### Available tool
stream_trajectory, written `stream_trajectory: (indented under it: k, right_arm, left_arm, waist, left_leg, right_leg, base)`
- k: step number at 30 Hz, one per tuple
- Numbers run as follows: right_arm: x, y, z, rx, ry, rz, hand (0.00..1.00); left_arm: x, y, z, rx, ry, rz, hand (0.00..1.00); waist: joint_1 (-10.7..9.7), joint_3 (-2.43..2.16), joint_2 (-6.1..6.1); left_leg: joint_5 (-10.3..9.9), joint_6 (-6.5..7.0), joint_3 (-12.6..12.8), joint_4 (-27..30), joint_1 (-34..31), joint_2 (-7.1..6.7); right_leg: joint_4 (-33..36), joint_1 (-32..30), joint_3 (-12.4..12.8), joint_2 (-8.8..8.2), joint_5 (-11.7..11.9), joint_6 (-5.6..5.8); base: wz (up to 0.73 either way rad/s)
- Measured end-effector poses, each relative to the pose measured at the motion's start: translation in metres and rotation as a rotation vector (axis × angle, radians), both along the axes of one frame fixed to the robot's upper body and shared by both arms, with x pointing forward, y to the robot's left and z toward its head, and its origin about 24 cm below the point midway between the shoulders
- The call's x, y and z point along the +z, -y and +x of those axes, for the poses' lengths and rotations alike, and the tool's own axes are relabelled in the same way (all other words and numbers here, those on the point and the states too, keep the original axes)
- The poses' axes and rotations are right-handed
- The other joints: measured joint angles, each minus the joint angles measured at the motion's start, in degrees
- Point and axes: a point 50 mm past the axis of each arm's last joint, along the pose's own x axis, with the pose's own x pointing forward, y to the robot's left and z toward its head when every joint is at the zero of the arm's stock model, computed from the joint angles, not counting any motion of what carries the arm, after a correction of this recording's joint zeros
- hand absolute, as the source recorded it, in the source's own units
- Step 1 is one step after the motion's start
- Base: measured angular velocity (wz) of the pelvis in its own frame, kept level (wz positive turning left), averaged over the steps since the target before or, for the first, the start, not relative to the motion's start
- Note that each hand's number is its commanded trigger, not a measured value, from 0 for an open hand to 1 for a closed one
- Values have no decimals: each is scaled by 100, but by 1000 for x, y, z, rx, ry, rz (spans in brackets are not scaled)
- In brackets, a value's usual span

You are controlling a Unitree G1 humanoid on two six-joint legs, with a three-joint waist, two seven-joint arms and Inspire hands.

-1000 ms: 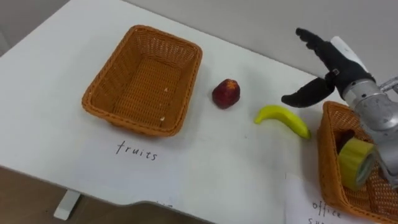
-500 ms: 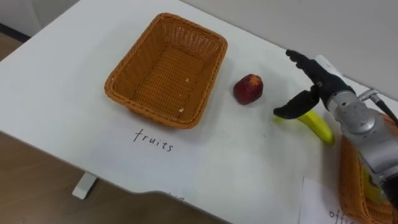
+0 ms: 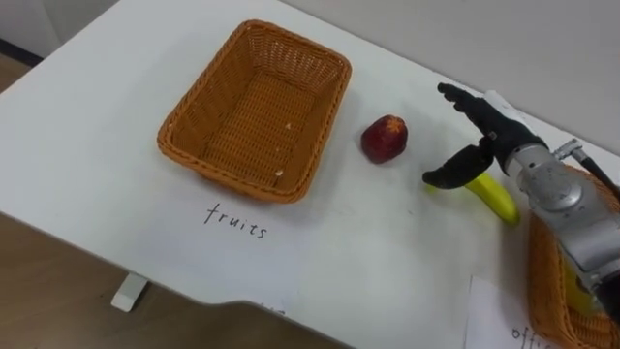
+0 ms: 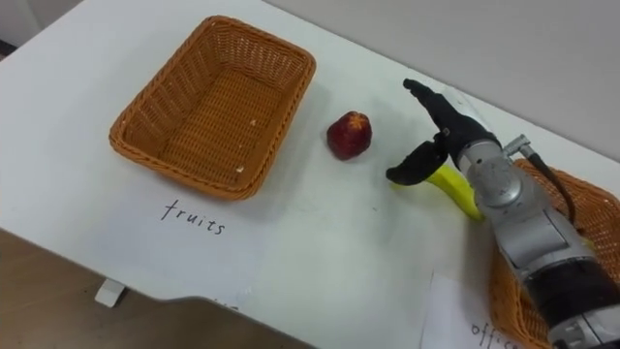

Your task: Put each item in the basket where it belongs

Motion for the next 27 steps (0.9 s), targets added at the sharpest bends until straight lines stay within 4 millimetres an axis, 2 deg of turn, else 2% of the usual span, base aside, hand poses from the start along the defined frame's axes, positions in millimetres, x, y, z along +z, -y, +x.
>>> stream_trajectory:
  k: [2,9,20,27]
  right_arm:
    - [0,0,0,5,-7,0,0]
    - [6,20,-3,25,-56,-119,0]
    - [-6,31,-8,62,-200,-193,0]
    - [-6,40,-10,55,-234,-230,0]
  left_arm:
    - [0,-1,-2,5,-3,0,0]
    - [1,-5,-9,16,-20,4,0]
    - [0,-6,-16,19,-44,6,0]
    - [1,-9,-15,16,-44,2,0]
  waist:
    - [-12,-5,-6]
    - [-5,-2,7]
    - [1,-15,19]
    - [-2,-51,-70]
  left_leg:
    - [0,0,4,2,11,0]
    - [0,-1,11,2,13,3]
    - [5,-7,29,-5,37,5]
    - [6,-7,24,3,47,8]
  right_leg:
    - [0,7,19,5,1,-1]
    - [12,8,22,6,22,-15]
    - [12,3,56,12,28,-18]
    - [4,21,42,10,27,-18]
  base:
    - [0]
    - [-1]
    - [-1]
    - [0]
